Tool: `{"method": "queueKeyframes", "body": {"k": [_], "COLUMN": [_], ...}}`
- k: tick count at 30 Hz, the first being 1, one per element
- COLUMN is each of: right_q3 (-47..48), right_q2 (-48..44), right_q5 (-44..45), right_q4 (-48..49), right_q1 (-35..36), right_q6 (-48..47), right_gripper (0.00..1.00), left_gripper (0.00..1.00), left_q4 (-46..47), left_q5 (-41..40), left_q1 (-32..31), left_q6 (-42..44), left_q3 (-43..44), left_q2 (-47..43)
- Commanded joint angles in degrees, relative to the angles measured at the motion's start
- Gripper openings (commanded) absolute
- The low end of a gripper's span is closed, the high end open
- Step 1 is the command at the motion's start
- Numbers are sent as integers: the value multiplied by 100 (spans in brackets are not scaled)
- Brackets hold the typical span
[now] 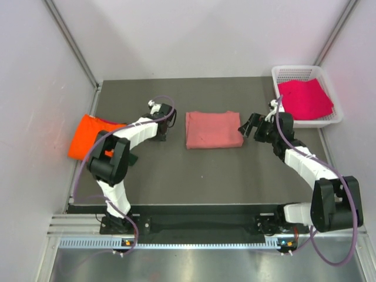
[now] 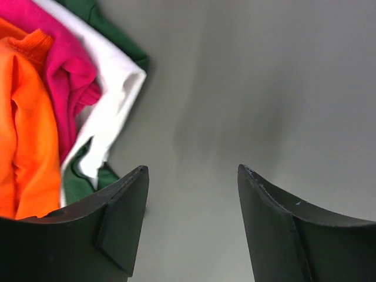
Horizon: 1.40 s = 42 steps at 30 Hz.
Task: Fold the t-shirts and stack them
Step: Fold the tshirt, then neatly place the folded tshirt to the corner
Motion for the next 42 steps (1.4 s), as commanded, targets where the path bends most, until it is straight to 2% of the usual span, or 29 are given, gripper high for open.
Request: {"method": "queueKeyframes", "body": {"k": [1,6,10,19,20,21,22,23,24,29,32,34,38,40,41,42], "right_q3": [-98,-178,-187,-248,-257,-266,-266,-257,-266,-274,-274,-274,-283,-283,-274,-257], "right_q2": [53,123,167,176,167,176,194,185,168,150,167,185,185,185,185,159], "right_q5": [11,-51,-77,-95,-95,-78,-69,-51,-42,89,142,168,309,432,458,485], "right_q4": [602,726,770,849,849,858,849,849,832,788,779,779,744,709,648,612], "right_q1": [67,75,75,93,93,93,93,93,93,93,93,93,84,75,58,49], "right_q6": [-32,-23,3,12,12,-5,-5,-31,-23,-58,-67,-76,-102,-102,-76,-58], "right_gripper": [98,98,97,97,97,97,97,97,97,97,97,97,97,98,99,100], "left_gripper": [67,72,66,58,54,41,33,20,0,0,0,0,1,21,45,53], "left_q4": [-453,-813,-963,-893,-858,-832,-823,-866,-884,-577,-568,-611,-1024,-1340,-1324,-1254], "left_q5": [-901,-1702,-1992,-1422,-1326,-1238,-1176,-1027,-1000,-387,-52,99,565,591,565,539], "left_q1": [10,45,212,1011,1056,1082,1083,1074,1056,346,-138,-358,-403,-411,-412,-420], "left_q6": [108,-33,-15,46,55,55,64,55,3,-393,-683,-850,-1175,-1360,-1378,-1386], "left_q3": [333,710,1009,1405,1414,1432,1475,1519,1554,1379,1677,2238,3539,4129,4156,4000], "left_q2": [446,1018,1396,1915,1959,1985,2020,2090,2100,1652,1599,1799,2380,2512,2443,2338]}}
